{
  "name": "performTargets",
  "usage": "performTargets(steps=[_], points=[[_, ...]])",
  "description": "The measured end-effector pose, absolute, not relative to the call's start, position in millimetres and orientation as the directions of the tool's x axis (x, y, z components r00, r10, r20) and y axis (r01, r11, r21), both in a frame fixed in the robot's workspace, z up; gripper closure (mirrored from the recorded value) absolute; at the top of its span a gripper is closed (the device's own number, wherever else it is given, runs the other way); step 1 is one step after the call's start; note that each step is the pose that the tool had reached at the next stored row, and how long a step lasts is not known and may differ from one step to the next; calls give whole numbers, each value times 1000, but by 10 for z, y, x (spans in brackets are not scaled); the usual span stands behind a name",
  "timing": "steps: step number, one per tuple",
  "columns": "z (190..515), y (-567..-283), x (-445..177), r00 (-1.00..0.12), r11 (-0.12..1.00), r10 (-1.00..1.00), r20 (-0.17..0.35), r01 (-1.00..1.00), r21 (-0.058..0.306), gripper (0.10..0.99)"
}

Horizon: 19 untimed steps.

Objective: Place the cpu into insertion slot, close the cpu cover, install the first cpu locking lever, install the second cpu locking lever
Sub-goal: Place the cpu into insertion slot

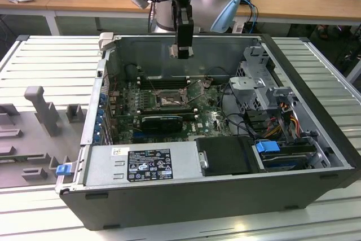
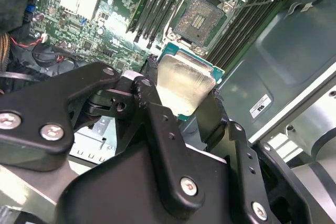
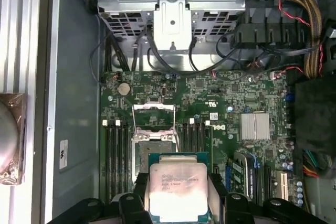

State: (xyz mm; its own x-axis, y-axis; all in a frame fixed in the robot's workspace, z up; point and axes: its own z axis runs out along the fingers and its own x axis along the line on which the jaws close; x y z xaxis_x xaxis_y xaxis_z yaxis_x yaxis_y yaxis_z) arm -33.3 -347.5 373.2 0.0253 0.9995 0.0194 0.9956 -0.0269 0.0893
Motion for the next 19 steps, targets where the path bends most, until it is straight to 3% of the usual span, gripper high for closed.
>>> performTargets(steps=[19], points=[[3436,-3475,-335,42,-44,999,19,995,89,557]])
